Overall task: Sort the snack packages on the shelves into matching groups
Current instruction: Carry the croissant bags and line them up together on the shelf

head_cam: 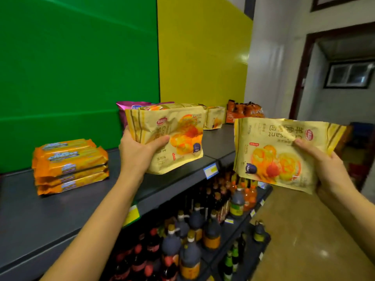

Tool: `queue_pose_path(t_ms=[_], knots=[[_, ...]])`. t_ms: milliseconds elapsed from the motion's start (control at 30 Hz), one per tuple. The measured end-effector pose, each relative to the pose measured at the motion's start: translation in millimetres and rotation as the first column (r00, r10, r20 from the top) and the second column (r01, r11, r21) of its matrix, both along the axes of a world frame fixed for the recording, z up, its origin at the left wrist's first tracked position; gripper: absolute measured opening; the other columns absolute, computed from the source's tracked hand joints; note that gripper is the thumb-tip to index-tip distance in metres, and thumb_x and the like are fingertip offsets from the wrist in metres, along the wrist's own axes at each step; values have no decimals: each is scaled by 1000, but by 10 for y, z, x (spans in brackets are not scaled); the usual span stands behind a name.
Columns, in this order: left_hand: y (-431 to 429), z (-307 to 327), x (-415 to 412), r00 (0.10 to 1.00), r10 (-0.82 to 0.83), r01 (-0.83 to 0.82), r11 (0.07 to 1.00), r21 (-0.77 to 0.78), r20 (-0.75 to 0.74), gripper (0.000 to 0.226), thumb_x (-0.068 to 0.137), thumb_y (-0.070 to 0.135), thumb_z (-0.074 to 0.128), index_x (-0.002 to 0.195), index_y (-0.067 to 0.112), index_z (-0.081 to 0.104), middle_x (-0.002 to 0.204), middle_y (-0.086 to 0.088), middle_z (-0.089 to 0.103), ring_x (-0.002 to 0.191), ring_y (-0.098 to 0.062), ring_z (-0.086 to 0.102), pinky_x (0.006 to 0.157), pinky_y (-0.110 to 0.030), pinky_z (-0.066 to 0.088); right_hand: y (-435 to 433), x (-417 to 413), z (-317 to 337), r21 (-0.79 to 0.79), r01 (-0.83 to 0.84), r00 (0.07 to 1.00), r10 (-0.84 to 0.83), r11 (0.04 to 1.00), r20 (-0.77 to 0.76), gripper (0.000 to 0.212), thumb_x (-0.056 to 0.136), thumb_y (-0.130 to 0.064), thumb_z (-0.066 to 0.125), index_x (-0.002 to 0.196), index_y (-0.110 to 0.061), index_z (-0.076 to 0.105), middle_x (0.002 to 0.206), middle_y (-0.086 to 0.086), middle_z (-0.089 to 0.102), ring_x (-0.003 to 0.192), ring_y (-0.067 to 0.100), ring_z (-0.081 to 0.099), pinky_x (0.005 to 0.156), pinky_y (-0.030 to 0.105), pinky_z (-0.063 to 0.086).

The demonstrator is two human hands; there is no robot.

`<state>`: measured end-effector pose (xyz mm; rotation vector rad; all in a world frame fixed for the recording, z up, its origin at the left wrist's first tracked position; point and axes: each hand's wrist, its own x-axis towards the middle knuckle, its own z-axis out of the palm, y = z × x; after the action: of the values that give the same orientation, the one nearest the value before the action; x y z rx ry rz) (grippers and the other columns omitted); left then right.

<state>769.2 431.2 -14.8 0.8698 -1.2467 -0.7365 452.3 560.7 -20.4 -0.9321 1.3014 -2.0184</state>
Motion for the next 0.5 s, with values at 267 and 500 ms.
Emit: queue_pose_path(t_ms=[267, 500], knots=[[-902, 81, -1190, 999, -35, 35, 999, 15, 27, 82, 37, 41, 85, 111, 21, 57, 109, -2, 69, 99, -22, 66, 90, -48, 52, -902, -1138, 245, 59, 7, 997, -3, 998, -74, 21, 77, -25, 71, 97, -21, 66, 95, 6, 75, 64, 14, 73, 60, 35, 61], [-1372, 87, -1995, 994, -23, 17, 998, 52, 106, 80, 44, 40, 87, 114, 22, 51, 114, -4, 65, 104, -25, 62, 93, -50, 50, -1677, -1884, 315, 32, -69, 994, 71, 997, -80, 50, 74, -28, 74, 121, -15, 60, 100, 6, 74, 74, 17, 74, 61, 35, 61]])
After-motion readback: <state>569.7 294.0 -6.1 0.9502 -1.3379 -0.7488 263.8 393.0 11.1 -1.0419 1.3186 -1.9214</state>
